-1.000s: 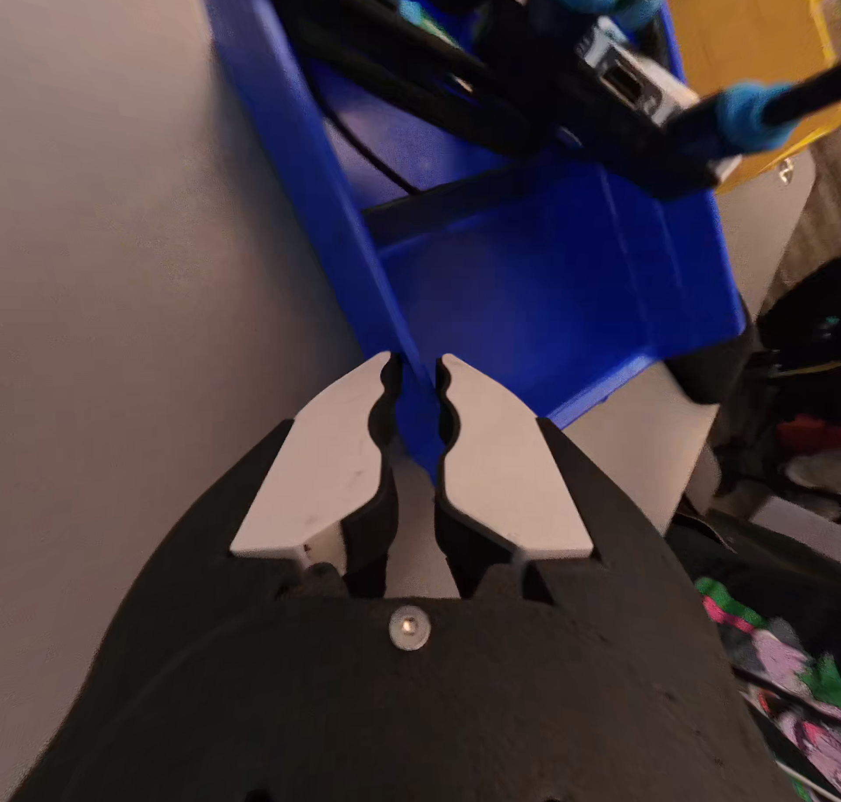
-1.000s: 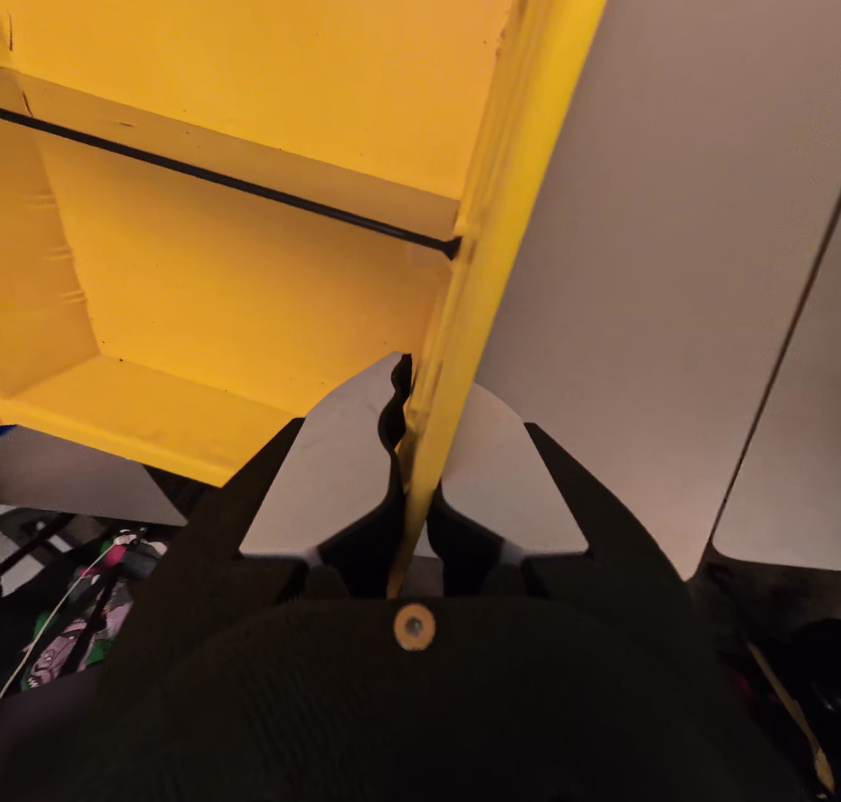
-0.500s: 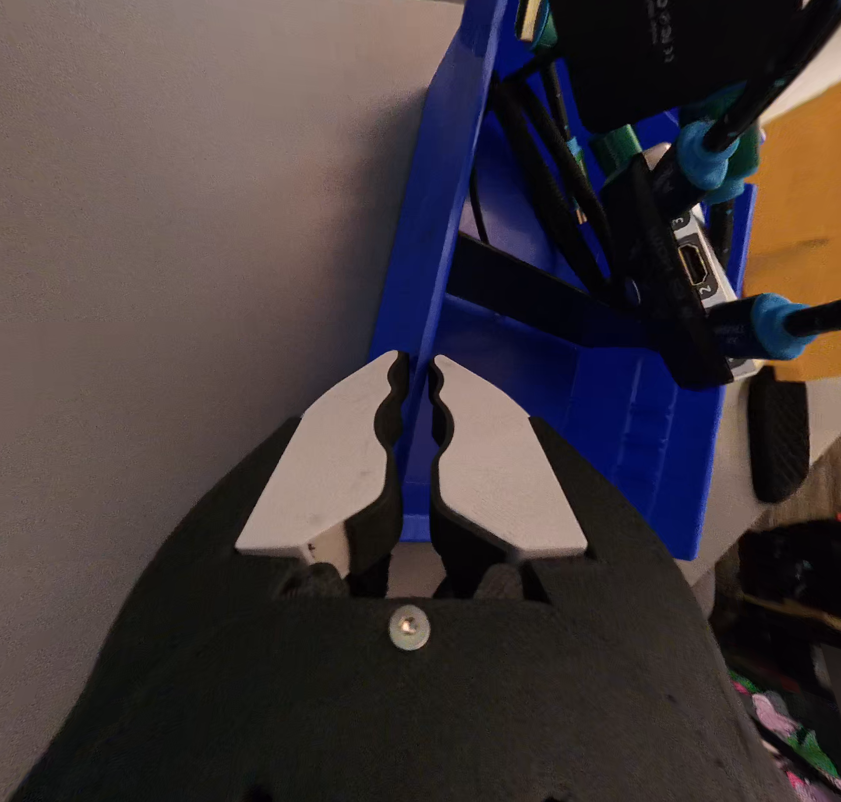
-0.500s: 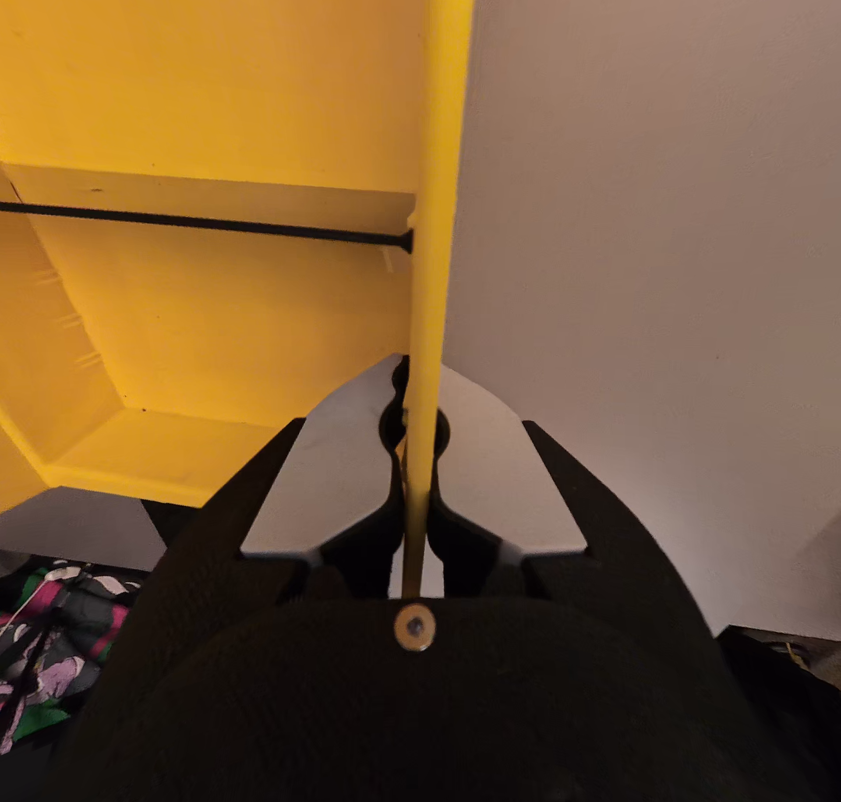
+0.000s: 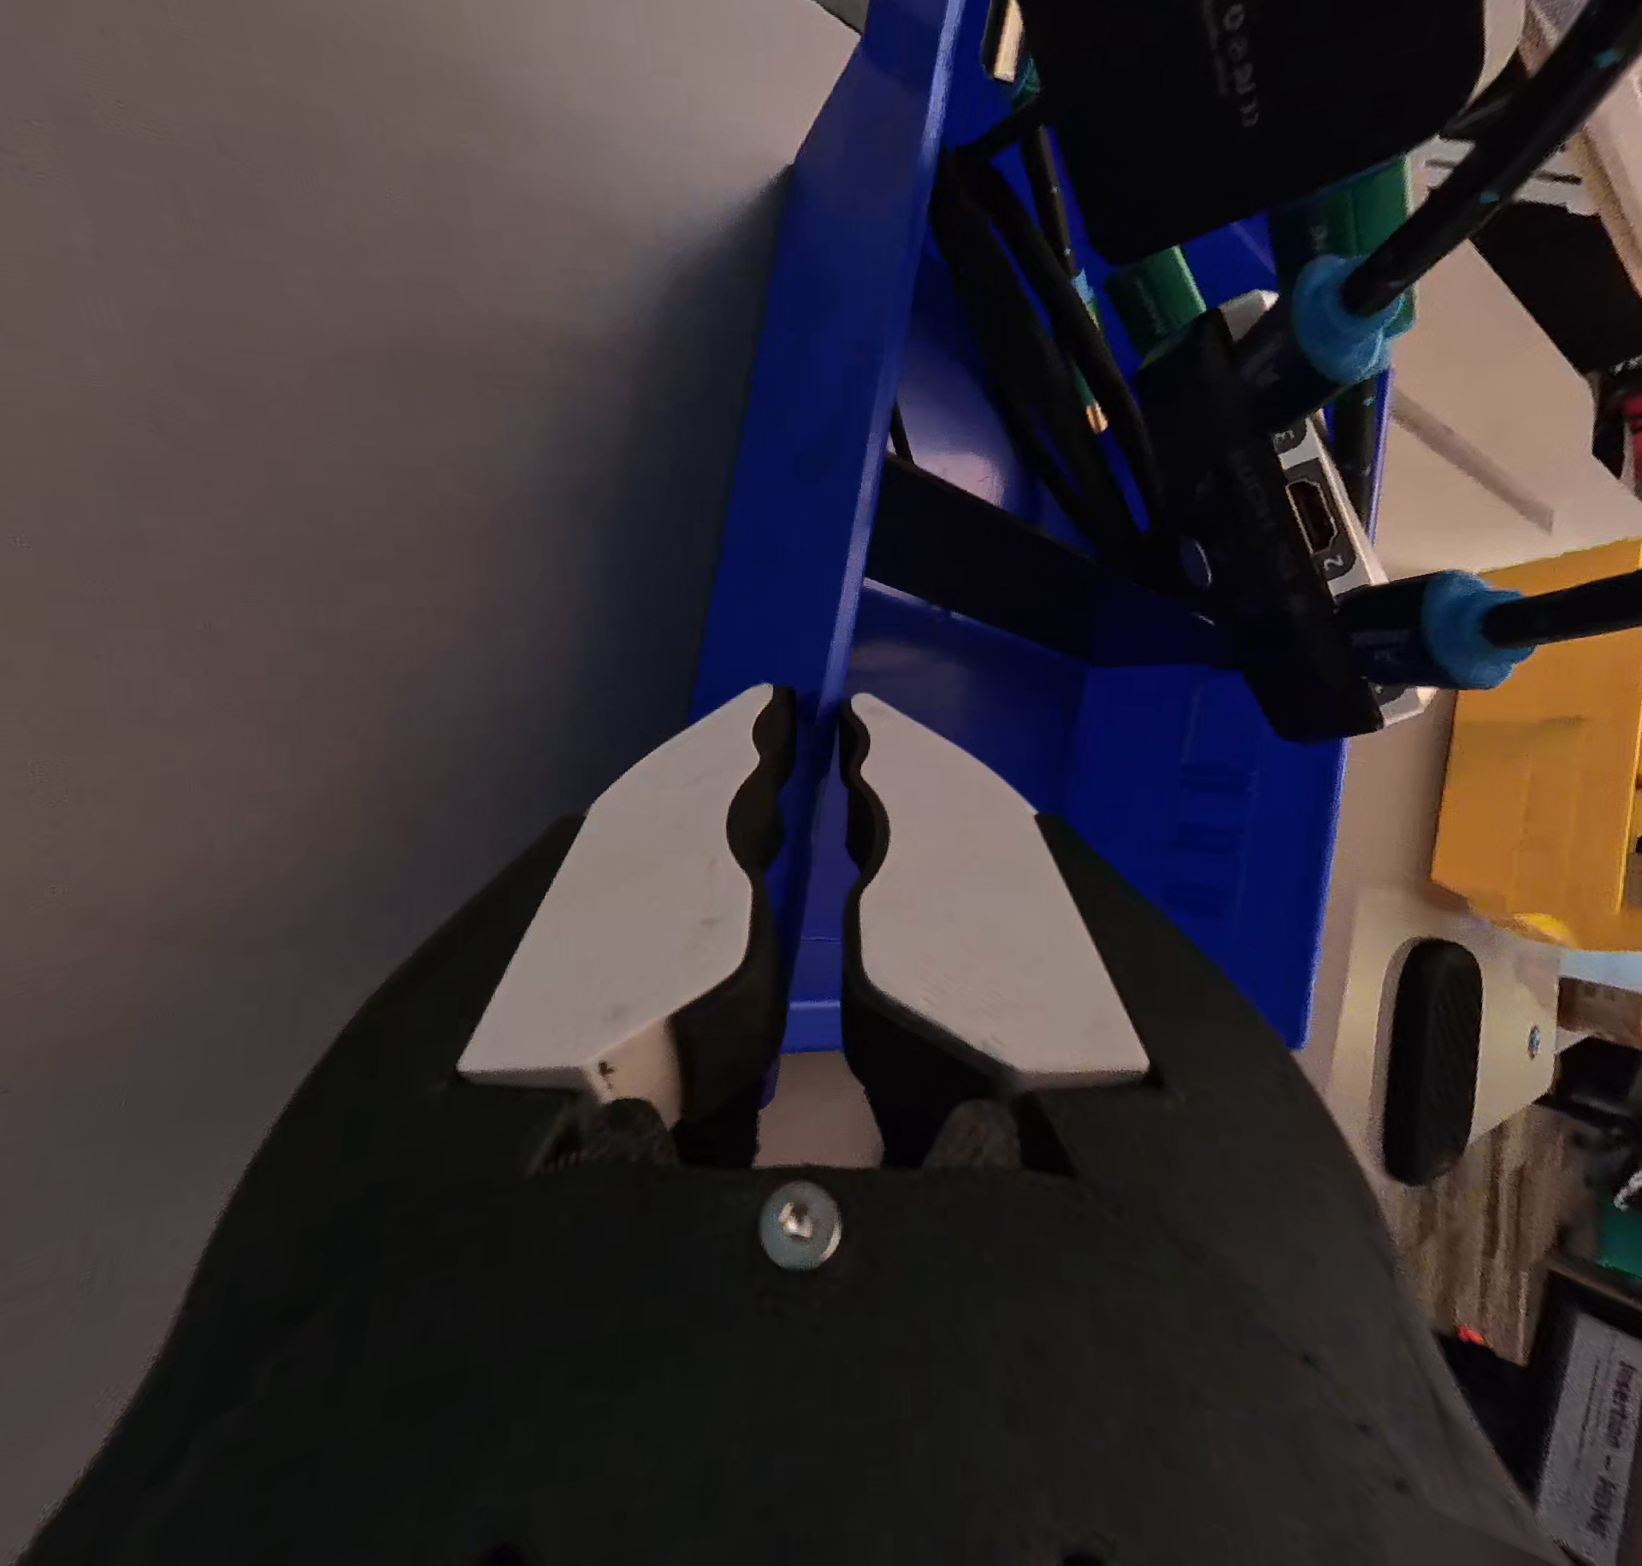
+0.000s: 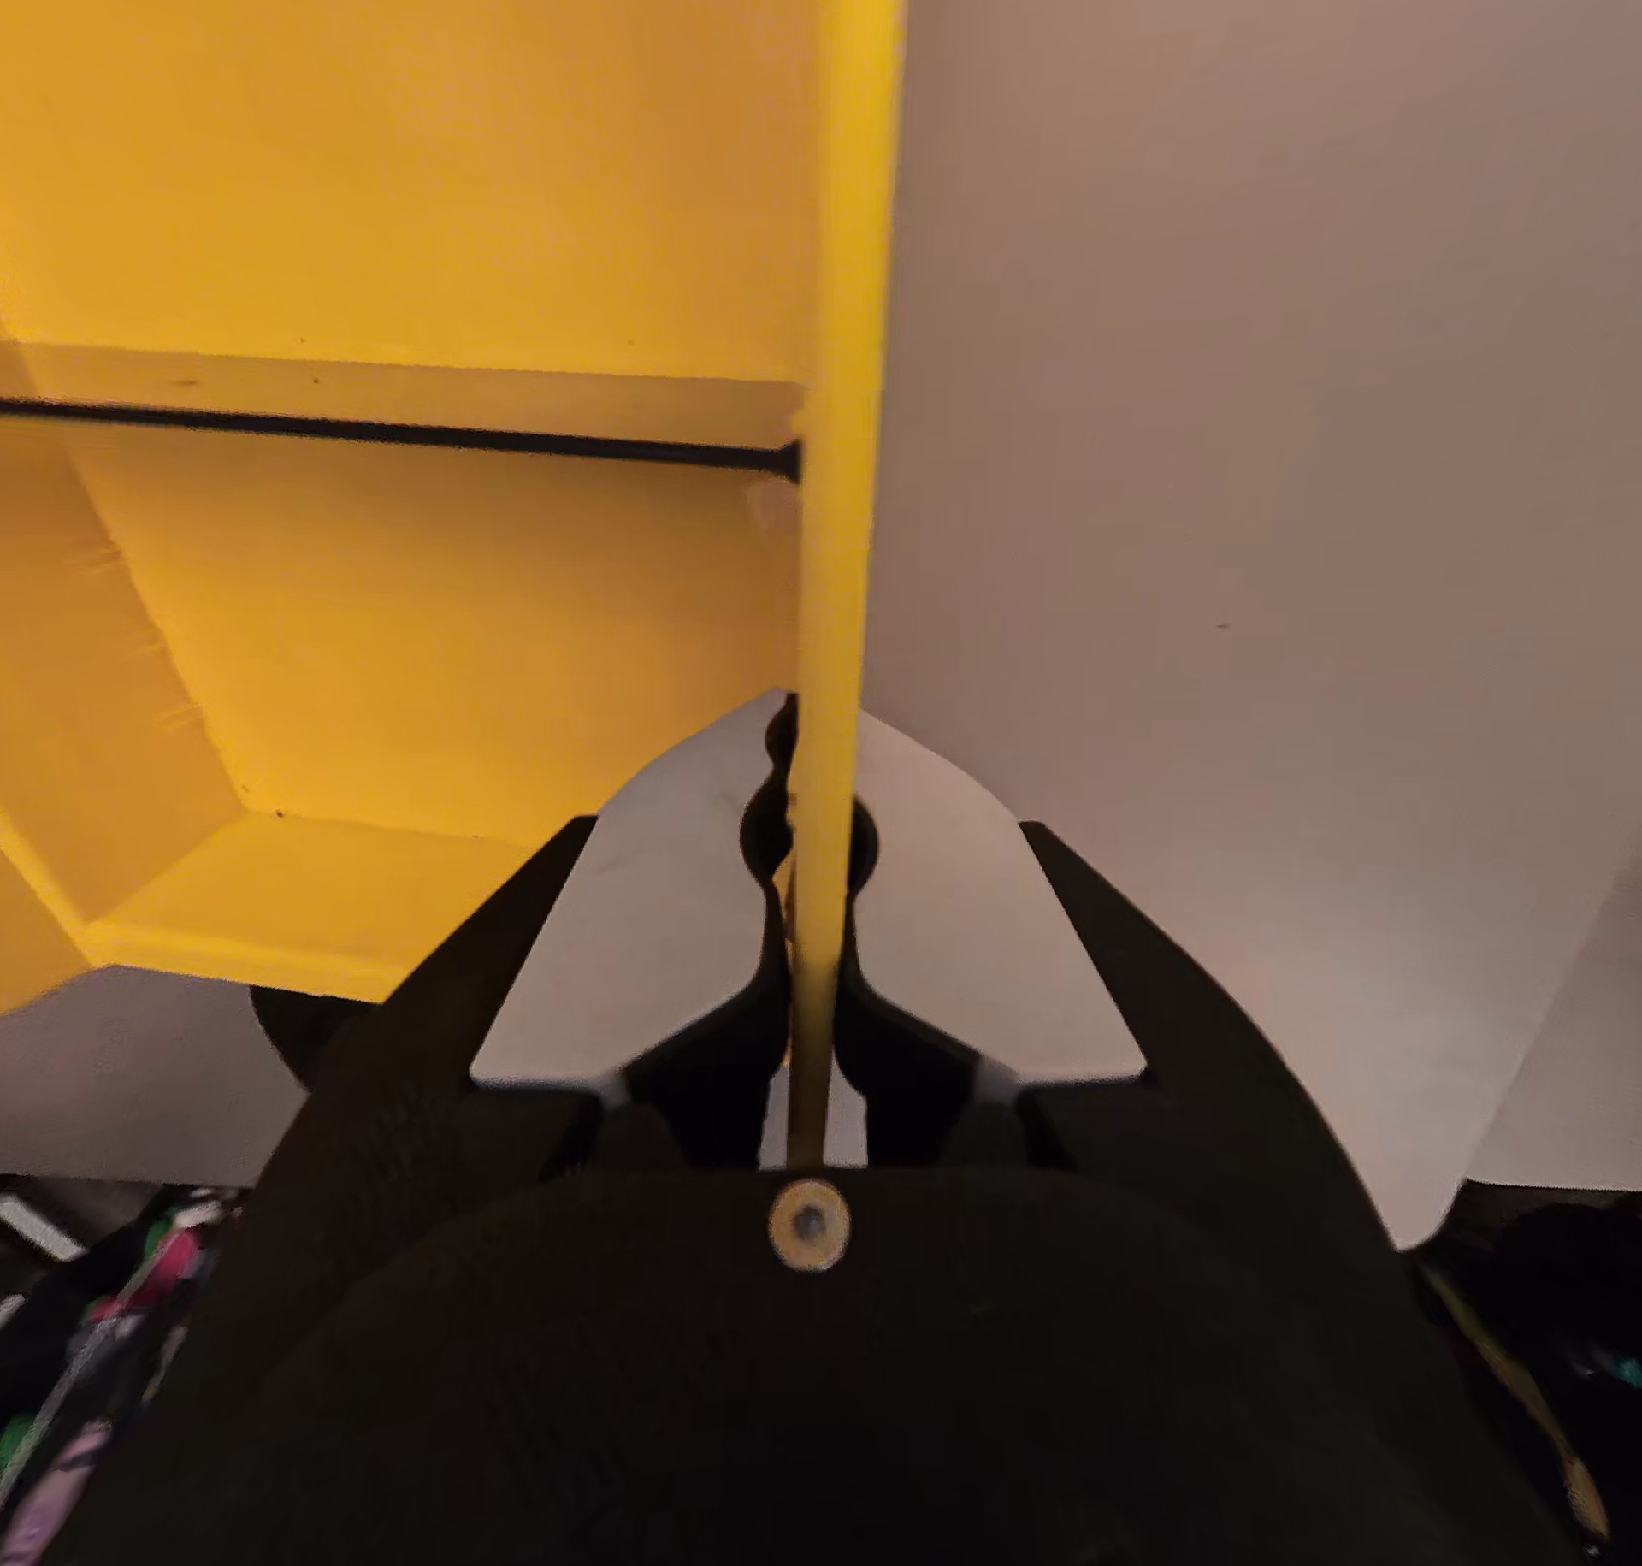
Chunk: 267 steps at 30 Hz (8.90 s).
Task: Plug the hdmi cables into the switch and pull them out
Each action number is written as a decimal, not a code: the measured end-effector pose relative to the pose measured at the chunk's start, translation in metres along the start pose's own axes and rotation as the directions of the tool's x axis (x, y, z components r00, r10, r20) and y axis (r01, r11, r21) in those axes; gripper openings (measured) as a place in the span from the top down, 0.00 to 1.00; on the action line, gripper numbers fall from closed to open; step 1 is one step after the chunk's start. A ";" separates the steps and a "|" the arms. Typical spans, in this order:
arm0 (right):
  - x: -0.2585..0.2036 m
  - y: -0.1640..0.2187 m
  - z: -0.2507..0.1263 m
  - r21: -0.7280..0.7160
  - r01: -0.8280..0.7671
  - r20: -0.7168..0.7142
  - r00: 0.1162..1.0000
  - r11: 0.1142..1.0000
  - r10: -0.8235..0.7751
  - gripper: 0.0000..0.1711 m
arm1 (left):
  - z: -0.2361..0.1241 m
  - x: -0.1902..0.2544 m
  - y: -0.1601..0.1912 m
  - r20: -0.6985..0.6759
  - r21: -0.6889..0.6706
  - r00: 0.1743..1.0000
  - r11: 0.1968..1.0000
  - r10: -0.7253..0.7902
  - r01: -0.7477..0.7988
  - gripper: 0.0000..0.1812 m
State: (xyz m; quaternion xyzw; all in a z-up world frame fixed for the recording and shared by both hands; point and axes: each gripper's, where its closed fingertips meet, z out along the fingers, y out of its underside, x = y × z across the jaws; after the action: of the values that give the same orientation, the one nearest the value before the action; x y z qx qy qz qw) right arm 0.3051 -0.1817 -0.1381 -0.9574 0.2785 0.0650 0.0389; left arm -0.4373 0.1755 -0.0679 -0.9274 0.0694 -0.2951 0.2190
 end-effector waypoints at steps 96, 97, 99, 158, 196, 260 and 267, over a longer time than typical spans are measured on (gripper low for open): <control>-0.254 -0.047 -0.202 0.720 0.668 -0.546 0.711 0.185 -0.443 0.70 | -0.173 0.093 -0.044 0.055 0.682 0.946 0.680 0.320 -0.270 0.86; -0.274 -0.046 -0.199 0.721 0.674 -0.542 0.693 0.160 -0.476 0.71 | -0.171 0.098 -0.044 0.057 0.678 0.932 0.671 0.358 -0.299 0.85; -0.309 -0.041 -0.195 0.739 0.662 -0.512 0.671 0.123 -0.537 0.71 | -0.167 0.107 -0.043 0.087 0.662 0.904 0.653 0.419 -0.367 0.84; -0.358 -0.015 -0.211 0.871 0.447 -0.432 0.505 -0.202 -0.747 0.75 | -0.100 0.250 -0.106 0.013 -0.676 -0.669 -0.487 0.743 -0.554 0.92; -0.442 0.048 -0.145 0.219 0.616 -0.946 -0.056 -0.757 -0.319 0.83 | 0.062 0.398 0.079 0.629 0.139 -0.390 -0.591 0.673 -0.795 0.92; -0.458 0.054 -0.157 0.967 0.243 -0.119 0.184 -0.072 -0.976 0.88 | 0.063 0.390 0.046 0.731 0.084 -0.294 -0.509 0.615 -0.857 0.92; -0.458 0.052 -0.160 0.969 0.247 -0.082 0.221 -0.026 -0.972 0.88 | 0.060 0.391 0.043 0.729 0.093 -0.266 -0.477 0.630 -0.874 0.92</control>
State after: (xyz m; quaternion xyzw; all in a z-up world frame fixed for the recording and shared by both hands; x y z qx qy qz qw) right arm -0.0895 -0.0017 0.0852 -0.6713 -0.3027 0.2238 0.6385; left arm -0.0831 0.0578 0.0709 -0.3636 0.6108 0.1570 0.6856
